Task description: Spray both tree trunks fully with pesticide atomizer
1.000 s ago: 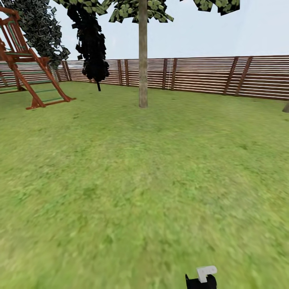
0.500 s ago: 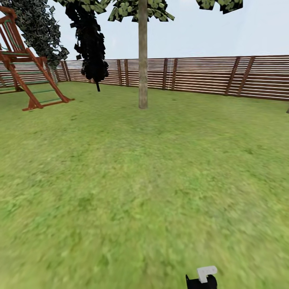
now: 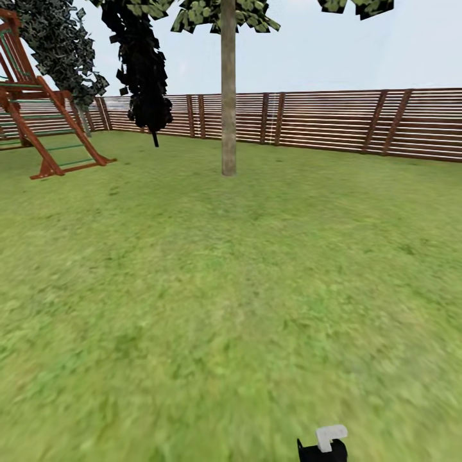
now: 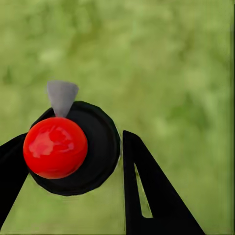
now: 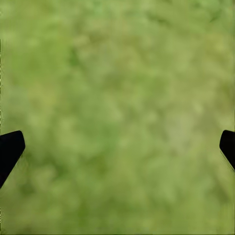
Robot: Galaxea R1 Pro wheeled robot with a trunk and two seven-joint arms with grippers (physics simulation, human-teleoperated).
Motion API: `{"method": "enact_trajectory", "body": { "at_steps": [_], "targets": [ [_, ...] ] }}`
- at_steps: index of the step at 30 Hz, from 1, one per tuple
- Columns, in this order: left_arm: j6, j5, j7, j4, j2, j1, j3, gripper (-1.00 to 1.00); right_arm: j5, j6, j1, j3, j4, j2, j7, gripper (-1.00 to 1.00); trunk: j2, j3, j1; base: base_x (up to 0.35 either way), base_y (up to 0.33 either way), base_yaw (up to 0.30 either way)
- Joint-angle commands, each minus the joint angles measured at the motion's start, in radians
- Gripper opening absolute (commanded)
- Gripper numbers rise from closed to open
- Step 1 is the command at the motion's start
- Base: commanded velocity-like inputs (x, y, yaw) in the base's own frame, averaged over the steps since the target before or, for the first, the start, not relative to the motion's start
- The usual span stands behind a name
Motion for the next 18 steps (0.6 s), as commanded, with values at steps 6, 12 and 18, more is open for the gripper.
{"method": "enact_trajectory", "body": {
  "at_steps": [6,12,18],
  "targets": [
    [-0.003,0.003,0.006,-0.001,0.000,0.000,-0.009,-1.00,-0.010,-0.002,0.000,0.009,-0.002,0.004,-0.002,1.00,0.000,-0.001,0.000,0.340,0.000,0.000],
    [-0.004,0.003,0.006,-0.001,0.000,0.000,-0.009,-1.00,-0.010,-0.002,0.000,0.009,-0.002,0.004,-0.003,1.00,0.000,-0.001,0.000,0.340,0.000,-0.124],
    [-0.004,0.003,0.006,-0.001,0.000,0.000,-0.009,-1.00,-0.010,-0.002,0.000,0.009,-0.002,0.004,-0.003,1.00,0.000,-0.001,0.000,0.340,0.000,-0.014]
  ]
}}
